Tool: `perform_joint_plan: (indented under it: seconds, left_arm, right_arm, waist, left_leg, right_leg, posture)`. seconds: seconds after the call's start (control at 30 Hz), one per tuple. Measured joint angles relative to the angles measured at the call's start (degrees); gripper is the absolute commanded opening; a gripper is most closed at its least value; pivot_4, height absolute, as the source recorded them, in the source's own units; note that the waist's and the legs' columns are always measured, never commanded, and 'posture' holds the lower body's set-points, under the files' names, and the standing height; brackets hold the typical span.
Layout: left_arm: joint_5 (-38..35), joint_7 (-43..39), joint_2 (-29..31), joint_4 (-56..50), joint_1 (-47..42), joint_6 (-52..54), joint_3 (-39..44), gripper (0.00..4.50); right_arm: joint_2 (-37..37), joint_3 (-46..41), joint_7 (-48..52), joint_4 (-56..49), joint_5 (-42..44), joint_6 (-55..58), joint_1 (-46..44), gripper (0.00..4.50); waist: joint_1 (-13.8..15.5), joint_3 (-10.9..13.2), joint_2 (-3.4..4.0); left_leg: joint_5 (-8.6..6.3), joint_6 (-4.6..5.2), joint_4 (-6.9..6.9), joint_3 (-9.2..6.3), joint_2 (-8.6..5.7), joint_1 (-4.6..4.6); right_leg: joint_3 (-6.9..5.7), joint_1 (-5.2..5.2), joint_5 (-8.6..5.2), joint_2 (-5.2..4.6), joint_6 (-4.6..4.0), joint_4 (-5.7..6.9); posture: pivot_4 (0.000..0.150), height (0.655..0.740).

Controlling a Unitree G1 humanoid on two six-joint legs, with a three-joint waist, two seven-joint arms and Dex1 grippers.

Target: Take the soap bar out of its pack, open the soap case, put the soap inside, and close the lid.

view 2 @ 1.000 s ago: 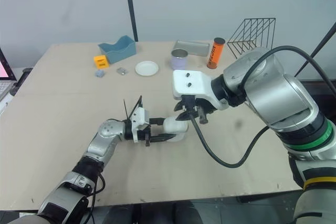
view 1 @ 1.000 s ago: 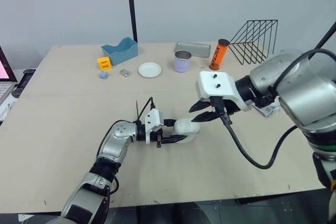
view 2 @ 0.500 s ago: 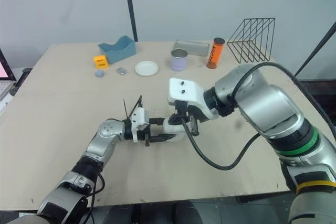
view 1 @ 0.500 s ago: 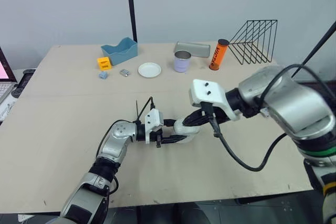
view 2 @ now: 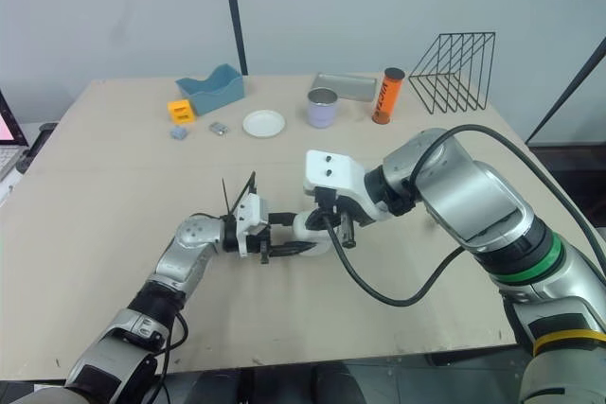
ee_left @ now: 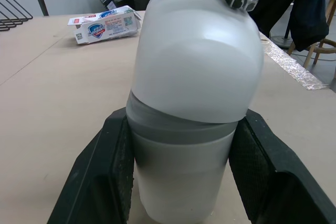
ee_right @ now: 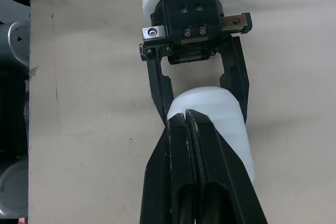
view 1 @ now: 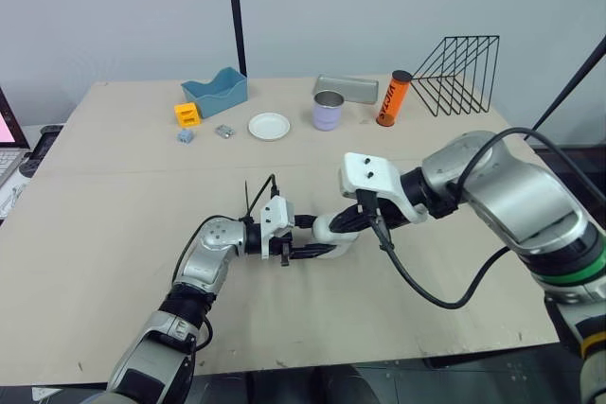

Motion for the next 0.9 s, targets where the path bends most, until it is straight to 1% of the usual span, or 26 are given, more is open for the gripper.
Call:
perform_joint_plan:
  seconds: [0.6, 0.9]
  left_arm:
    - [0.0, 0.2, 0.1, -0.1, -0.2, 0.2, -0.3, 1.99]
    - [0.0, 0.3, 0.3, 0.0, -0.2, 0.2, -0.4, 1.99]
  right_arm:
    - [0.5, 0.6, -0.8, 2.1, -0.5, -2.2, 0.0, 0.02]
    - [1.2, 0.9, -1.2, 3.1, -0.9, -2.7, 0.0, 0.02]
  waist:
    - [0.0, 0.0, -0.01]
    - [0.0, -0.1, -0.13]
  left_leg:
    - [0.00, 0.00, 0.00, 0.00, 0.00, 0.00]
    - [0.00, 0.00, 0.00, 0.00, 0.01, 0.01]
  right_leg:
    - [-0.01, 0.01, 0.00, 0.00, 0.00, 0.00]
    - [-0.01, 0.01, 0.00, 0.00, -0.01, 0.00]
  posture:
    - [0.150, 0.7393]
    - [0.150, 0.7393]
